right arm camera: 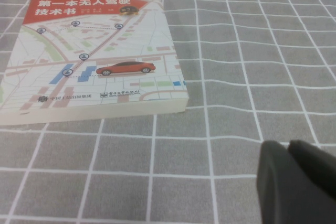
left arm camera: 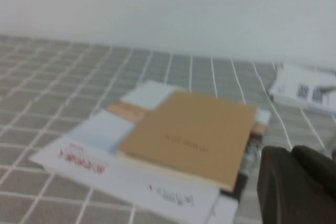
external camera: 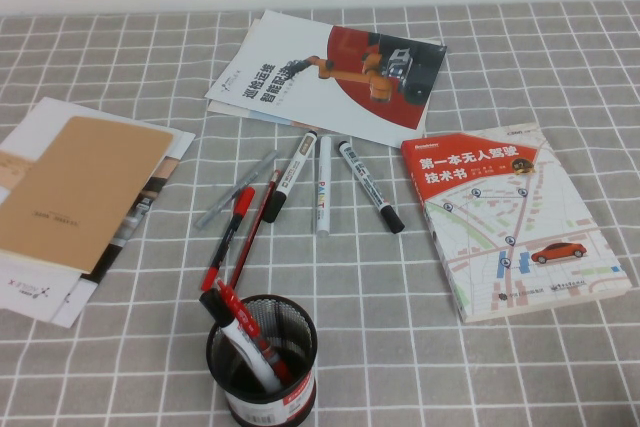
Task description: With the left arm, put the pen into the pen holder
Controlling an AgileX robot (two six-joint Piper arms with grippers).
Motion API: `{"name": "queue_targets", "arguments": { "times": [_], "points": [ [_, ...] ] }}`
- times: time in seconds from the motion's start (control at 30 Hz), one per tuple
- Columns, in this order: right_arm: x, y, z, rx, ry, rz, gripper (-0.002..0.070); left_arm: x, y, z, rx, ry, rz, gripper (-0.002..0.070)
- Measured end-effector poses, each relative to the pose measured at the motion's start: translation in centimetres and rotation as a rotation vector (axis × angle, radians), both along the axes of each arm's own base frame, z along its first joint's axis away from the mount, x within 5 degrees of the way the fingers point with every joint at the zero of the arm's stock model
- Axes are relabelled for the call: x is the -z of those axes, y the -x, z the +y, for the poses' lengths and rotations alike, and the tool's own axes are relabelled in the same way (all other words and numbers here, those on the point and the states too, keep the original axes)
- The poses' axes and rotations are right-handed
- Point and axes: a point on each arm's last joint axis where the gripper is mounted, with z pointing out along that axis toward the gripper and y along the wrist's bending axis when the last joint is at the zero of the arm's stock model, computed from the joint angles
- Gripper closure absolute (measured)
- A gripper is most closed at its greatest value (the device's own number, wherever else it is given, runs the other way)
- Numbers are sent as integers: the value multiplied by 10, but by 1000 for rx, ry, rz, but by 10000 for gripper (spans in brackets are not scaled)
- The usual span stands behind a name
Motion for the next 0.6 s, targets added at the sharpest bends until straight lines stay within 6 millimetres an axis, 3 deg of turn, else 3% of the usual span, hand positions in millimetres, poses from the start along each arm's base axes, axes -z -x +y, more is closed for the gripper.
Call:
{"name": "queue_targets", "arguments": {
  "times": [0.6],
  "points": [
    [0, 0, 0, 0, 0, 0, 691, 20, 4, -3, 74, -41, 229, 676]
  ]
}}
